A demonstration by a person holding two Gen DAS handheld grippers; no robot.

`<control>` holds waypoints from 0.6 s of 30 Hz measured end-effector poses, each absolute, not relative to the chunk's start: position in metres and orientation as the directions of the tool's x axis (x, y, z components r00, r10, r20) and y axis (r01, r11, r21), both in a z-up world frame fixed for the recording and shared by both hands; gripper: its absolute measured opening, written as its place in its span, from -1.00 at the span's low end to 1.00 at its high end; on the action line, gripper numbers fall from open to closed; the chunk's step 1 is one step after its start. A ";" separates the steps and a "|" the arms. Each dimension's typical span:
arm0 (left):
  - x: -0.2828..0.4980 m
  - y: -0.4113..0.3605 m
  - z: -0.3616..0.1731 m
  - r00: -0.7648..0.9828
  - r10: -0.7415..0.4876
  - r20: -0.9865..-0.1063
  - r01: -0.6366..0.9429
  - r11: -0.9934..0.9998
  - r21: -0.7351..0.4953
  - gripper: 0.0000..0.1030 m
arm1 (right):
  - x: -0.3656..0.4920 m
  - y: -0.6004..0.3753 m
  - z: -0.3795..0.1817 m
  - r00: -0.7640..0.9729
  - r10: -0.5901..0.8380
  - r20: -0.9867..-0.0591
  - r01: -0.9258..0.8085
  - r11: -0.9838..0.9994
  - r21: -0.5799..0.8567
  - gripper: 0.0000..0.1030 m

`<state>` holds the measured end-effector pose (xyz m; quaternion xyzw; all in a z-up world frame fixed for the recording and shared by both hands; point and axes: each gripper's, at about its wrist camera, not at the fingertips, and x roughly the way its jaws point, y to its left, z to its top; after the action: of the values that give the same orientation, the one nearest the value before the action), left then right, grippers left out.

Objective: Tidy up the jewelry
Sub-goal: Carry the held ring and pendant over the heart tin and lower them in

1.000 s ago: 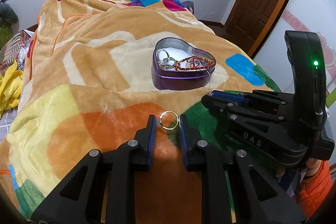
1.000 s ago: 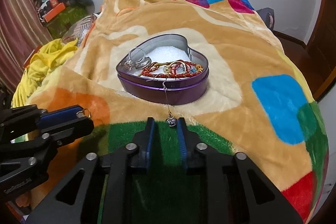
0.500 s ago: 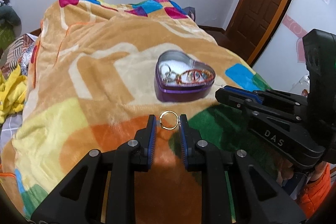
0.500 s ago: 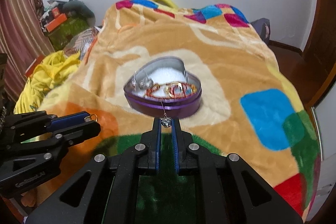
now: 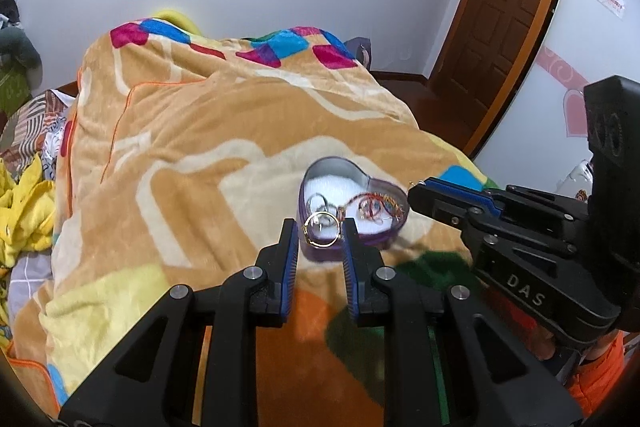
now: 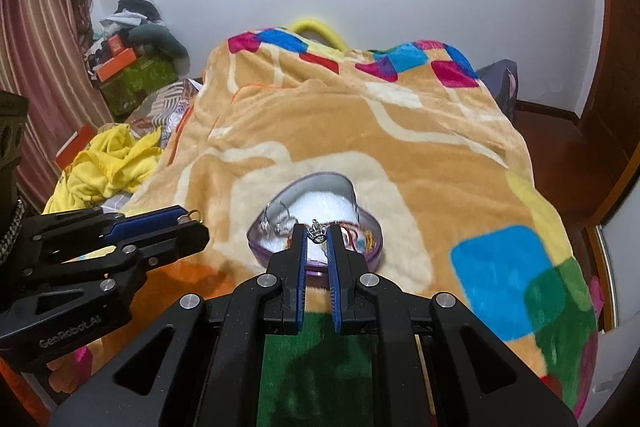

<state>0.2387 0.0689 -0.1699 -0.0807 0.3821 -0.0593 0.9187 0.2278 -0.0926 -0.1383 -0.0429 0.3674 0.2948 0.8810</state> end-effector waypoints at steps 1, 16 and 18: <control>0.240 0.069 -0.170 0.702 -0.170 -0.691 0.046 0.980 -0.194 -0.61 | 0.228 -0.093 -0.137 0.558 0.491 -0.669 -0.552 0.822 0.142 -0.83; 0.273 0.061 -0.179 0.678 -0.192 -0.710 0.074 0.978 -0.195 -0.61 | 0.252 -0.084 -0.128 0.559 0.521 -0.645 -0.577 0.803 0.149 -0.83; 0.279 0.058 -0.184 0.667 -0.195 -0.719 0.082 0.978 -0.190 -0.61 | 0.256 -0.081 -0.132 0.543 0.528 -0.654 -0.583 0.797 0.159 -0.83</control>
<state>0.2788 0.0577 -0.1837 -0.0706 0.4007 -0.0762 0.9103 0.2559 -0.0812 -0.1319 -0.0385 0.3585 0.3165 0.8774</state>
